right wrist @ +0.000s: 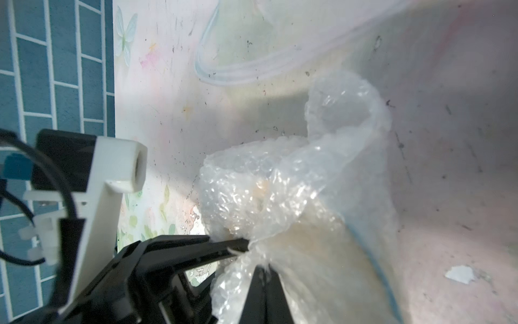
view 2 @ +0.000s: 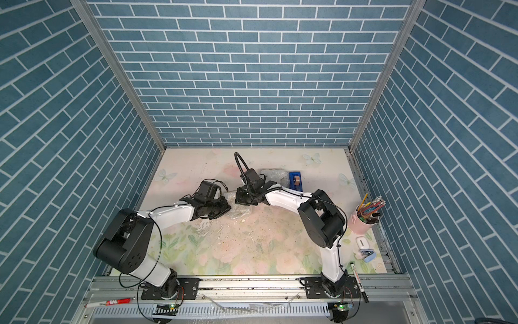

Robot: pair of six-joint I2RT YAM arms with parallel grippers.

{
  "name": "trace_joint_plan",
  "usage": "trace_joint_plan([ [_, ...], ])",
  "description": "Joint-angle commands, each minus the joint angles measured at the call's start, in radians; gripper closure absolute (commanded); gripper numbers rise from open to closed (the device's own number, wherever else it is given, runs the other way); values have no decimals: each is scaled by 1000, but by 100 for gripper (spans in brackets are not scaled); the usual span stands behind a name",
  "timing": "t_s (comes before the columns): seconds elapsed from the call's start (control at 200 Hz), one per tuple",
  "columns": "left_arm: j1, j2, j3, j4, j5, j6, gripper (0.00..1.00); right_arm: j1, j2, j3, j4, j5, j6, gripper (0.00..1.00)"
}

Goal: Wrap bowls in bubble wrap
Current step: Stick the tape on the bubble wrap.

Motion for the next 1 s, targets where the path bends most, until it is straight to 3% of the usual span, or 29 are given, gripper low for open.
trace_joint_plan([
  [0.0,-4,-58,-3,-55,-6,16,76,7,45,29,-122,84,-48,100],
  [0.37,11,-222,21,-173,-19,2,66,7,79,45,-178,117,-68,100],
  [0.54,11,-272,23,-188,16,-39,70,7,66,55,-163,97,-68,100],
  [0.68,7,-260,-17,-85,59,-85,66,7,56,53,-141,67,-58,100],
  [0.855,-8,-127,-39,149,167,-158,75,5,52,49,-113,32,-39,100],
  [0.995,-19,-90,-7,234,172,-175,79,7,42,42,-105,29,-35,100],
])
